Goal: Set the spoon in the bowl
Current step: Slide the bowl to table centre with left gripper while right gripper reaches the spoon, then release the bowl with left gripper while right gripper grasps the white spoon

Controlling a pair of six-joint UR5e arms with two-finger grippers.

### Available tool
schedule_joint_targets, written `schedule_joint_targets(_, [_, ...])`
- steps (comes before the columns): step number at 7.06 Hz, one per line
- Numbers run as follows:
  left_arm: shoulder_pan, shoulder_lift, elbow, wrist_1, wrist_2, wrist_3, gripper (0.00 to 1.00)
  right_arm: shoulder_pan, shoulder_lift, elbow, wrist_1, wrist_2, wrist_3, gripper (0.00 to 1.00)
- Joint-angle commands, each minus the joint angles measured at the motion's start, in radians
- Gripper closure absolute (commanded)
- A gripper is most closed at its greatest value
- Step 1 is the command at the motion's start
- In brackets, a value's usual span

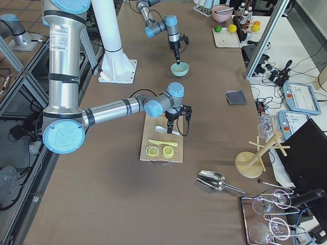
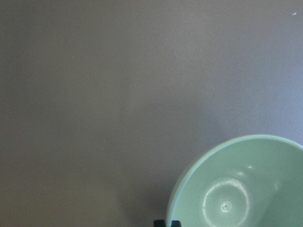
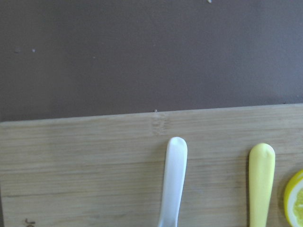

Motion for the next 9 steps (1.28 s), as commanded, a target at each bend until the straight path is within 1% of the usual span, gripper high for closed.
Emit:
schedule_joint_targets(1, [0.002,-0.004,0.011,0.0,0.006,0.0,1.0,0.0,0.049,-0.073,0.085,0.006,0.103,0.17])
schedule_joint_targets(3, [0.004,-0.004,0.009,0.0,0.023,0.003,1.0,-0.002,0.038,-0.093,0.088,0.004,0.1,0.22])
schedule_joint_targets(4, [0.002,-0.005,0.006,0.0,0.023,0.003,0.86,-0.003,0.035,-0.094,0.088,0.004,0.099,0.24])
schedule_joint_targets(5, [0.002,-0.01,0.006,0.0,0.022,0.003,0.69,-0.003,0.034,-0.094,0.088,0.004,0.102,0.31])
schedule_joint_targets(6, [0.002,-0.012,0.005,0.0,0.023,0.003,0.58,-0.003,0.031,-0.096,0.088,0.004,0.1,0.47])
schedule_joint_targets(7, [0.002,-0.01,0.005,0.0,0.025,0.003,0.33,-0.005,0.025,-0.102,0.088,0.004,0.096,0.69])
schedule_joint_targets(8, [0.002,-0.01,0.002,0.0,0.022,0.003,0.27,-0.005,0.024,-0.1,0.088,0.006,0.099,0.87])
schedule_joint_targets(9, [-0.001,-0.01,-0.013,0.008,0.019,0.005,0.24,-0.005,0.024,-0.1,0.088,0.006,0.099,1.0])
